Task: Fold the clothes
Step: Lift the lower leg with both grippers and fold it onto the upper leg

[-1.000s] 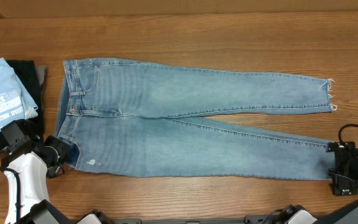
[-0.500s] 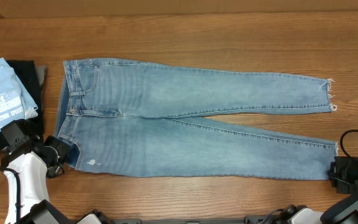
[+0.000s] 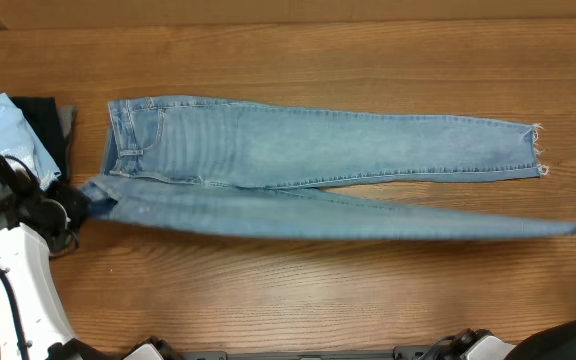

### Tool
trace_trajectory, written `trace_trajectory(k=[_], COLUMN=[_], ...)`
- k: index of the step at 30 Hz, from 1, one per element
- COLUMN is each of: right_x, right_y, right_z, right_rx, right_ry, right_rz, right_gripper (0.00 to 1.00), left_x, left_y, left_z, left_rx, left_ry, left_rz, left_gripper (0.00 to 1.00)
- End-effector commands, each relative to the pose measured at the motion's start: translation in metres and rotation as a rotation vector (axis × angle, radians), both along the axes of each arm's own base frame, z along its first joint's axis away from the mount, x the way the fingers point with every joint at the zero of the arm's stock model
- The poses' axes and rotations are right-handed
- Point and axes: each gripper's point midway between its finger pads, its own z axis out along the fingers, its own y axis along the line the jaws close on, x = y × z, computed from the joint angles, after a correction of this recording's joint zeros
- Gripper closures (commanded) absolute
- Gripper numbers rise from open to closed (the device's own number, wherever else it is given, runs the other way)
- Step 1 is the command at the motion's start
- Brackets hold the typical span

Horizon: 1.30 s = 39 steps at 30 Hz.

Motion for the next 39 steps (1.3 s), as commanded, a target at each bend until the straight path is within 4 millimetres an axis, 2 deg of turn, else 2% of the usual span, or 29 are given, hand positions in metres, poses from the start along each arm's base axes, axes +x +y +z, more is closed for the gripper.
trace_trajectory(k=[1, 5, 9, 12, 14, 18, 21, 28, 32, 34, 36, 37, 38, 39], right_x=[0.032, 0.062, 0.075, 0.079, 0.084, 0.105, 0.122, 0.154, 0.178, 0.193, 0.212, 0.221, 0.229, 0.230], right_y=[-0.016, -0.004, -0.002, -0.006, -0.009, -0.005, 0.000, -0.001, -0.005, -0.008, -0.004, 0.001, 0.006, 0.007], right_z=[0.049, 0.051, 0.042, 0.028, 0.025, 0.011, -0.004, -0.033, -0.029, -0.022, -0.025, -0.030, -0.041, -0.047], right_rx=[-0.194, -0.238, -0.235, -0.203, -0.197, -0.175, -0.164, -0.182, -0.229, -0.265, -0.291, -0.297, -0.291, -0.284], right_ry=[-0.073, -0.103, -0.095, -0.065, -0.059, -0.039, -0.022, 0.011, -0.060, -0.113, -0.152, -0.163, -0.160, -0.152], right_rz=[0.079, 0.163, 0.191, 0.194, 0.196, 0.245, 0.280, 0.317, 0.309, 0.309, 0.334, 0.351, 0.366, 0.371], right_gripper=[0.96, 0.96, 0.96, 0.96, 0.96, 0.96, 0.96, 0.96, 0.96, 0.96, 0.65, 0.57, 0.50, 0.42], left_x=[0.025, 0.064, 0.098, 0.111, 0.119, 0.150, 0.167, 0.202, 0.224, 0.230, 0.238, 0.243, 0.247, 0.247], left_y=[0.024, 0.013, 0.003, 0.001, 0.000, -0.010, -0.005, -0.009, -0.023, -0.023, -0.020, -0.019, -0.018, -0.017], left_z=[0.046, 0.069, 0.090, 0.084, 0.082, 0.063, 0.059, 0.043, 0.027, 0.020, 0.015, 0.014, 0.014, 0.014], left_rx=[0.128, 0.199, 0.318, 0.346, 0.351, 0.344, 0.386, 0.413, 0.423, 0.449, 0.468, 0.474, 0.470, 0.471], left_ry=[-0.129, -0.266, -0.359, -0.357, -0.371, -0.391, -0.416, -0.480, -0.509, -0.506, -0.524, -0.545, -0.563, -0.566], left_rz=[0.003, -0.083, -0.126, -0.136, -0.144, -0.183, -0.170, -0.188, -0.217, -0.205, -0.191, -0.187, -0.173, -0.173], left_gripper=[0.96, 0.96, 0.96, 0.96, 0.96, 0.96, 0.96, 0.96, 0.96, 0.96, 0.80, 0.69, 0.52, 0.51])
